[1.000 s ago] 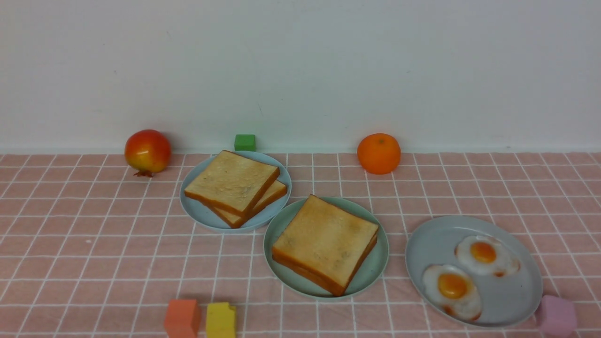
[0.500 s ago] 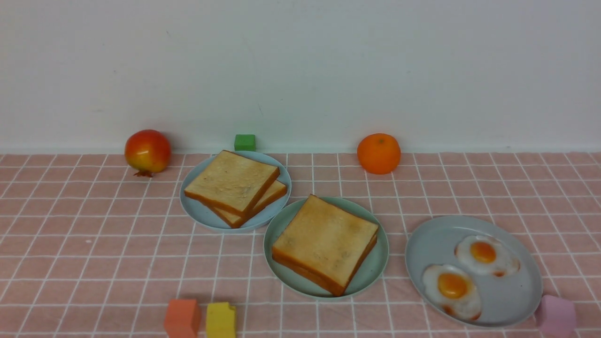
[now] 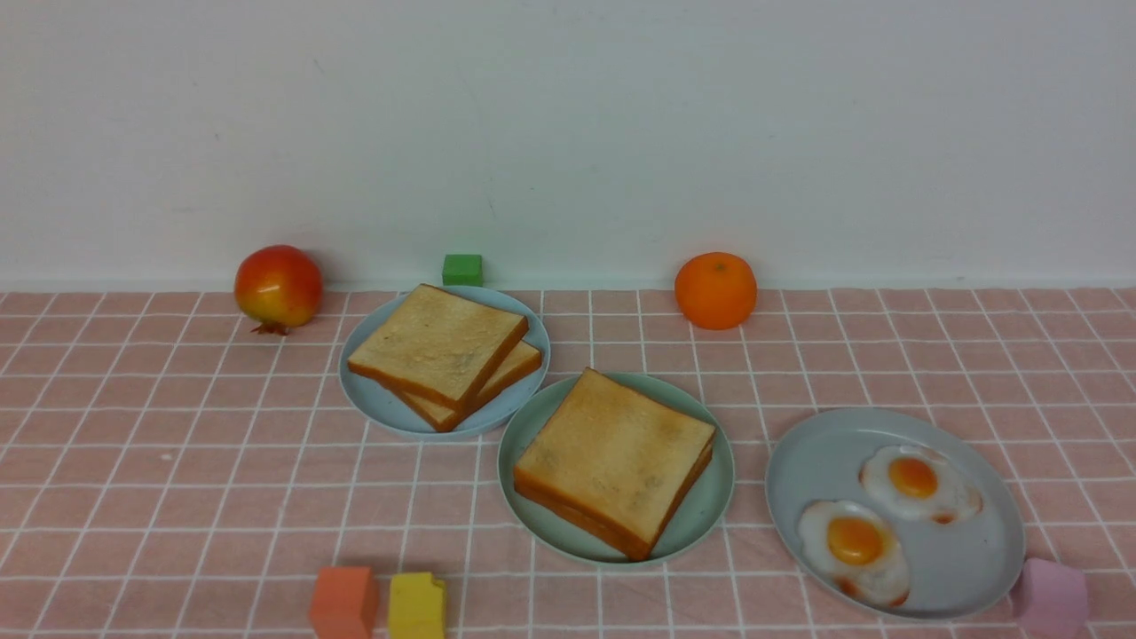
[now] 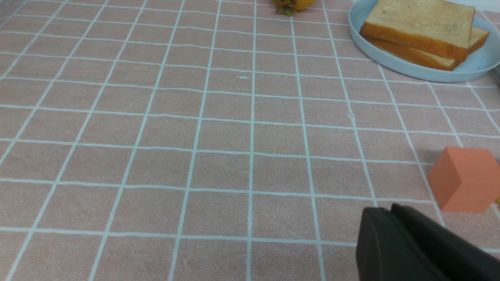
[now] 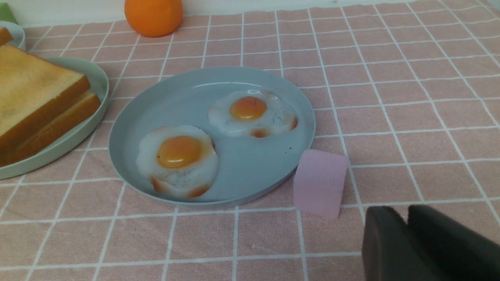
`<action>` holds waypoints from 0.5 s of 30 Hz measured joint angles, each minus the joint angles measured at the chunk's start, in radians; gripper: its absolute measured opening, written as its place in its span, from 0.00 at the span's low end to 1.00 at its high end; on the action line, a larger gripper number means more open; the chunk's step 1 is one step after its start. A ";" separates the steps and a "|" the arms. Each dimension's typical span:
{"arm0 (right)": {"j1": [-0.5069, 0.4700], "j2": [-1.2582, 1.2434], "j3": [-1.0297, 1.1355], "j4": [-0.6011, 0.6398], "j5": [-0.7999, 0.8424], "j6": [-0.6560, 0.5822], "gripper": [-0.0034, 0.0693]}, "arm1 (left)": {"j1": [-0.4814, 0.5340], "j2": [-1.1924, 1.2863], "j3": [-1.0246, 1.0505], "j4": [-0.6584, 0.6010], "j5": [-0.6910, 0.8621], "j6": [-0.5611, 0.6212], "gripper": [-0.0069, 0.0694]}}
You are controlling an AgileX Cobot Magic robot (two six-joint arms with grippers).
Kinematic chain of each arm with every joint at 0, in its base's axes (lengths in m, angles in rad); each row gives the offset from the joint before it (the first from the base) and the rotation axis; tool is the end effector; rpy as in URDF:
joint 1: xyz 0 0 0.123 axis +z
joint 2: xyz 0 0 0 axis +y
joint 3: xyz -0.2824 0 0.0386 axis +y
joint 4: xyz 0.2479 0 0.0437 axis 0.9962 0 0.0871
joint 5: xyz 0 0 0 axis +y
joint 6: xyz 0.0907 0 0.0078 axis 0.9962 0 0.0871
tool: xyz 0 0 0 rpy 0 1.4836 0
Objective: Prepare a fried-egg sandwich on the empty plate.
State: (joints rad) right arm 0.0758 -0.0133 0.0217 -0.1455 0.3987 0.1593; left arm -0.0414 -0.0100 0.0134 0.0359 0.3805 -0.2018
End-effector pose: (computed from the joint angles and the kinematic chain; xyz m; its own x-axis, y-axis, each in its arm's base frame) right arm 0.0520 -0.0012 0.1711 -0.3104 0.0015 -0.9506 -0.0145 0.9999 0.0063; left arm 0.0523 -0.0009 0.1749 -0.2926 -0.1557 -0.9435 -0.0207 0.9875 -0.1565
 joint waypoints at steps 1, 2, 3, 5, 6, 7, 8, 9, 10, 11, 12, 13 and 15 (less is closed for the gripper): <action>0.000 0.000 0.000 0.000 0.000 0.000 0.21 | 0.000 0.000 0.000 0.000 0.000 0.000 0.17; 0.000 0.000 0.000 0.000 0.000 0.000 0.22 | 0.000 0.000 0.000 0.000 0.000 0.000 0.17; 0.000 0.000 0.000 0.000 0.000 0.000 0.22 | 0.000 0.000 0.000 0.000 0.000 0.000 0.17; 0.000 0.000 0.000 0.001 0.000 0.000 0.22 | 0.000 0.000 0.000 0.000 0.000 0.000 0.18; 0.000 0.000 0.000 0.001 0.000 0.000 0.22 | 0.000 0.000 0.000 0.000 0.000 0.000 0.18; 0.000 0.000 0.000 0.002 0.000 0.000 0.22 | 0.000 0.000 0.000 0.000 0.000 0.000 0.18; 0.000 0.000 0.000 0.002 0.000 0.000 0.23 | 0.000 0.000 0.000 0.000 0.000 0.000 0.18; 0.000 0.000 0.000 0.002 0.000 0.000 0.23 | 0.000 0.000 0.000 0.000 0.000 0.000 0.18; 0.000 0.000 0.000 0.002 0.000 0.000 0.23 | 0.000 0.000 0.000 0.000 0.000 0.000 0.18; 0.000 0.000 0.000 0.002 0.000 0.000 0.23 | 0.000 0.000 0.000 0.000 0.000 0.000 0.19; 0.000 0.000 0.000 0.002 0.000 0.000 0.23 | 0.000 0.000 0.000 0.000 0.000 0.000 0.19; 0.000 0.000 0.000 0.002 0.000 0.000 0.23 | 0.000 0.000 0.000 0.000 0.000 0.000 0.19; 0.000 0.000 0.000 0.002 0.000 0.000 0.24 | 0.000 0.000 0.000 0.000 0.000 0.000 0.19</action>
State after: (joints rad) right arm 0.0758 -0.0133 0.0217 -0.1434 0.3987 0.1593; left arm -0.0414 -0.0100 0.0134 0.0359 0.3803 -0.2018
